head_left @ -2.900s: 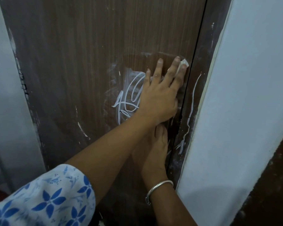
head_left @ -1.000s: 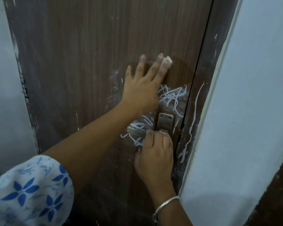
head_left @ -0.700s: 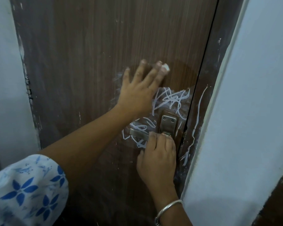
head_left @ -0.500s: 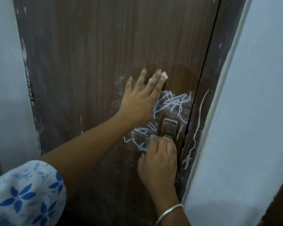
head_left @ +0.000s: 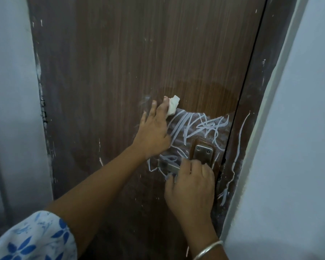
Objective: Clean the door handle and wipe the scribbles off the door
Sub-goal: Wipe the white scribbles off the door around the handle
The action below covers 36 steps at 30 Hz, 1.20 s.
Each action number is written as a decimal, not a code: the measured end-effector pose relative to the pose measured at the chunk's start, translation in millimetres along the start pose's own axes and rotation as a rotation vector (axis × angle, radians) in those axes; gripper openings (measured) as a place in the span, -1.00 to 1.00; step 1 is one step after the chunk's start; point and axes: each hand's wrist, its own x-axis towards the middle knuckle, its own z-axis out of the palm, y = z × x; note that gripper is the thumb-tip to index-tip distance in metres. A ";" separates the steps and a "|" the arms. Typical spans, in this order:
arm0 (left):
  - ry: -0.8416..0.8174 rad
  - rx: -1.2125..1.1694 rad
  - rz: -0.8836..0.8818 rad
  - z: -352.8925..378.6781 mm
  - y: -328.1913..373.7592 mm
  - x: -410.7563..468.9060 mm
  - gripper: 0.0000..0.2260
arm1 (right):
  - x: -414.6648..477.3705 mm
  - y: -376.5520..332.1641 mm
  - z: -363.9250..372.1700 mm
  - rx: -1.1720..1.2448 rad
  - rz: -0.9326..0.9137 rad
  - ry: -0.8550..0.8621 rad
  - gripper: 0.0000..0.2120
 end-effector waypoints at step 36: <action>-0.058 -0.173 -0.056 -30.7 -85.2 -26.3 -0.29 | 118.2 -85.2 50.6 -0.638 -0.346 0.035 -0.29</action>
